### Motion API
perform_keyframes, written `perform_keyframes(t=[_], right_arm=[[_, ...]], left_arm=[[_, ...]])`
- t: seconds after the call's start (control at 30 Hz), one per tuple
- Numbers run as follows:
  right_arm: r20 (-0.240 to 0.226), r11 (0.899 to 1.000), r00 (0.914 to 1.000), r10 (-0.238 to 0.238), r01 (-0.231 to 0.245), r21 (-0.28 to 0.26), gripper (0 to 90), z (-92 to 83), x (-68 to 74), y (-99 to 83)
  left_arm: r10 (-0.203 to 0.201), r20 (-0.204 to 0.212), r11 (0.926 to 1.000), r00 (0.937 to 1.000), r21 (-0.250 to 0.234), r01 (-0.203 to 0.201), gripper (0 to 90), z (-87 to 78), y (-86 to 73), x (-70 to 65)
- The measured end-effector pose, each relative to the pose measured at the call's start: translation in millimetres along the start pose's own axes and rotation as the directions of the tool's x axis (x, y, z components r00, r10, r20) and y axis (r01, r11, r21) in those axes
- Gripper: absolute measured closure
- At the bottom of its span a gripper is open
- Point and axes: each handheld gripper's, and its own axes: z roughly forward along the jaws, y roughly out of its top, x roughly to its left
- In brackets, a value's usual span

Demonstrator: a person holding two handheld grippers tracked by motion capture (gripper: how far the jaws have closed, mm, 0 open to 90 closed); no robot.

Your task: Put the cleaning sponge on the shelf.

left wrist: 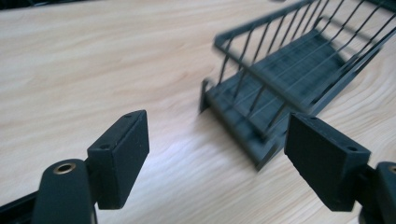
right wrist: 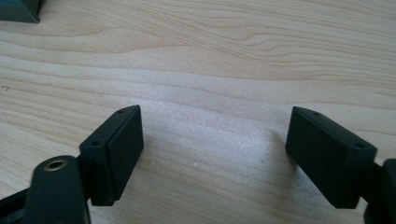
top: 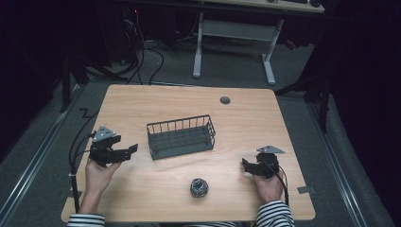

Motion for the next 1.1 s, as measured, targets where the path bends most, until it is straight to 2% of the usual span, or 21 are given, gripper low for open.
perform_keyframes(t=[0.1, 0.27, 0.4, 0.63, 0.87, 0.97, 1.03, 1.1], right_arm=[[-0.001, 1.000, 1.0000, 0.001, -0.001, 0.001, 23.6, -1.9, -0.4, -0.3], [-0.028, 1.000, 0.9996, -0.001, 0.000, -0.022, 25.3, -7.5, 0.8, -0.6], [-0.068, 0.999, 0.9974, -0.023, 0.020, -0.044, 25.7, -14.0, 6.4, -0.8], [-0.137, 0.996, 0.9878, -0.073, 0.065, -0.061, 25.9, -22.6, 23.2, -6.5], [-0.212, 0.989, 0.9666, -0.145, 0.132, -0.072, 25.4, -30.5, 45.4, -11.5], [-0.244, 0.983, 0.9525, -0.182, 0.167, -0.079, 25.1, -33.6, 55.8, -13.0], [-0.264, 0.978, 0.9424, -0.206, 0.189, -0.088, 24.9, -35.3, 62.0, -13.2], [-0.281, 0.974, 0.9331, -0.225, 0.205, -0.099, 24.8, -37.2, 67.6, -13.3]], left_arm=[[-0.009, -0.011, 0.9998, 0.9999, 0.017, 0.009, 22.5, 3.7, -13.9, 4.2], [-0.016, -0.032, 0.9984, 0.9994, 0.055, 0.017, 22.5, 16.4, -34.8, 7.0], [-0.024, -0.058, 0.9954, 0.9981, 0.091, 0.029, 22.6, 27.6, -48.6, 9.5], [-0.030, -0.090, 0.9929, 0.9955, 0.112, 0.040, 22.8, 34.3, -59.8, 12.6], [-0.010, -0.126, 0.9918, 0.9920, 0.125, 0.025, 23.0, 39.2, -66.9, 12.3], [0.009, -0.138, 0.9921, 0.9904, 0.125, 0.008, 23.0, 40.7, -67.4, 10.1], [0.008, -0.136, 0.9946, 0.9906, 0.104, 0.007, 22.6, 41.1, -69.6, 10.0], [0.006, -0.139, 0.9945, 0.9903, 0.104, 0.008, 22.7, 40.9, -69.7, 9.8]])
